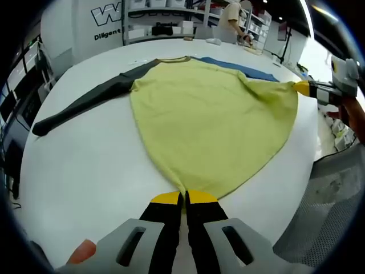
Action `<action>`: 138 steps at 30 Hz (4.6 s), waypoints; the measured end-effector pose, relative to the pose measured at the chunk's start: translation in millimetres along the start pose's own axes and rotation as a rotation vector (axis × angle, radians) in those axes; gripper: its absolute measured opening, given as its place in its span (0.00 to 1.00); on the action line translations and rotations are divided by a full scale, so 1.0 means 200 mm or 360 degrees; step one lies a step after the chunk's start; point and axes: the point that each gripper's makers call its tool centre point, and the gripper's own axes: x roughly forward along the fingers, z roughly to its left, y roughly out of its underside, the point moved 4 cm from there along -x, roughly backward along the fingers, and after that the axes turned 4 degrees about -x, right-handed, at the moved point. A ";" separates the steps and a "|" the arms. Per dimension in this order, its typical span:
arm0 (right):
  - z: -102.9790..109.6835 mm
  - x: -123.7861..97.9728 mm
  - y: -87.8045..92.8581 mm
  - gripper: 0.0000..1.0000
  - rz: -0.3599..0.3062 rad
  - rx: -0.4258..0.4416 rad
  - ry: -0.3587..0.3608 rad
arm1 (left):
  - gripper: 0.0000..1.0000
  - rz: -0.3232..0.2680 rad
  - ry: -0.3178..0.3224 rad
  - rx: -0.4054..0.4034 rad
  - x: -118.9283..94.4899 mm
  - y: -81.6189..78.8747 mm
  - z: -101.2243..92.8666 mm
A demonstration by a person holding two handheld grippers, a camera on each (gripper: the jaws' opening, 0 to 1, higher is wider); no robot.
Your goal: Fold the garment on the visible template until the final outline fits inside the template.
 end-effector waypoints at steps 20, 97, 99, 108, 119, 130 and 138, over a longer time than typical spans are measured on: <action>-0.08 -0.01 0.20 0.00 0.0118 0.0143 0.0047 | 0.00 0.0013 0.0001 0.0012 -0.01 0.01 -0.01; 0.12 -0.15 0.46 0.00 0.0411 0.0201 -0.0267 | 0.00 0.0205 0.0054 0.0113 -0.22 0.24 -0.02; 0.13 -0.16 0.46 0.00 0.0418 0.0205 -0.0281 | 0.00 0.0218 0.0059 0.0114 -0.22 0.25 -0.02; 0.16 -0.21 0.50 0.00 0.0463 0.0224 -0.0354 | 0.00 0.0267 0.0076 0.0128 -0.24 0.30 -0.02; 0.18 -0.24 0.54 0.00 0.0510 0.0235 -0.0401 | 0.00 0.0312 0.0092 0.0137 -0.27 0.34 -0.02; 0.18 -0.24 0.55 0.00 0.0550 0.0205 -0.0409 | 0.00 0.0309 0.0097 0.0127 -0.27 0.35 -0.02; 0.18 -0.25 0.56 0.02 0.0567 0.0201 -0.0401 | 0.00 0.0298 0.0096 0.0123 -0.27 0.35 -0.03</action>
